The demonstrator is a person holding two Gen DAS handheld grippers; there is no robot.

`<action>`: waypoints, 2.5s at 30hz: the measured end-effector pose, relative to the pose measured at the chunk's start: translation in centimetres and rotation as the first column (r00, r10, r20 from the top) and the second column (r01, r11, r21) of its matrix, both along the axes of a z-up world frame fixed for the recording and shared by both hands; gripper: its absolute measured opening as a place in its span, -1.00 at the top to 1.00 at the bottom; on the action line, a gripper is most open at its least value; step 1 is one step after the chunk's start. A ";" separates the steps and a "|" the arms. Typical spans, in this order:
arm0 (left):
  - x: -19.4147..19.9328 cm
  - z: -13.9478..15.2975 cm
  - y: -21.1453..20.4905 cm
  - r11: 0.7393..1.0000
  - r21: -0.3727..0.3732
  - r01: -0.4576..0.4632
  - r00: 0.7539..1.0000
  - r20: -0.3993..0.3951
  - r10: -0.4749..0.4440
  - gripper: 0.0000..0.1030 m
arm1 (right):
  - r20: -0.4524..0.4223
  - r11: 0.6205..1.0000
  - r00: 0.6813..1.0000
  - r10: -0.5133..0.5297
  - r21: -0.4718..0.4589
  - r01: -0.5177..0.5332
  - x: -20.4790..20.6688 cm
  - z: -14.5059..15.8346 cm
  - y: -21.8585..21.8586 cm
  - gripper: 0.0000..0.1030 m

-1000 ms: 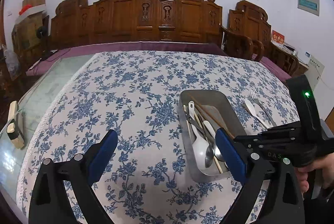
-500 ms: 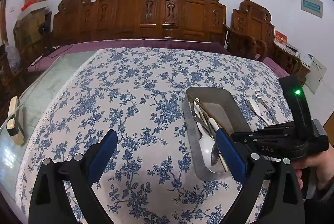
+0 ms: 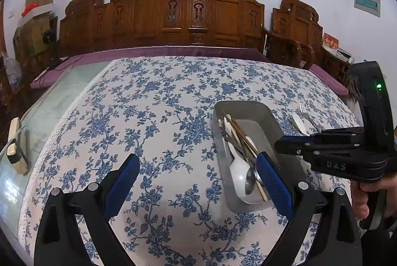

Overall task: Organize utensils
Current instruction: 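Lower the wooden chopstick into the grey tray and open the right tool, then grasp the steel fork with the right tool and lift it while the left tool approaches the white plastic spoon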

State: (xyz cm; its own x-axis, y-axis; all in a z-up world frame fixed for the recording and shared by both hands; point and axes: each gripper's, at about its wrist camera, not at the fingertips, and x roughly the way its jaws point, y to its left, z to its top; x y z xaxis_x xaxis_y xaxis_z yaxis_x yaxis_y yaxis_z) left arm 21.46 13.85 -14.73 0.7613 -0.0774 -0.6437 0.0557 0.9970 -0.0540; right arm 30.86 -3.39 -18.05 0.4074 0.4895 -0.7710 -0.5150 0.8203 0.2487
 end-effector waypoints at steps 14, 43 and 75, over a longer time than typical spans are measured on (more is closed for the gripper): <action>0.6 1.1 -4.8 0.998 0.008 0.068 0.998 -0.009 -0.068 -0.77 | 0.057 0.989 0.990 -0.128 -0.068 0.132 -0.3 0.6 -12.9 0.43; 6.3 -0.3 -15.6 0.983 0.046 0.176 0.981 -0.092 -0.172 -0.77 | -0.029 0.956 0.975 -0.219 -0.207 0.208 9.1 -6.9 -19.9 0.43; 10.4 -4.8 -24.8 0.966 0.016 0.258 0.934 -0.258 -0.245 -0.47 | 0.006 0.925 0.960 -0.280 -0.267 0.271 2.9 -6.7 -26.1 0.84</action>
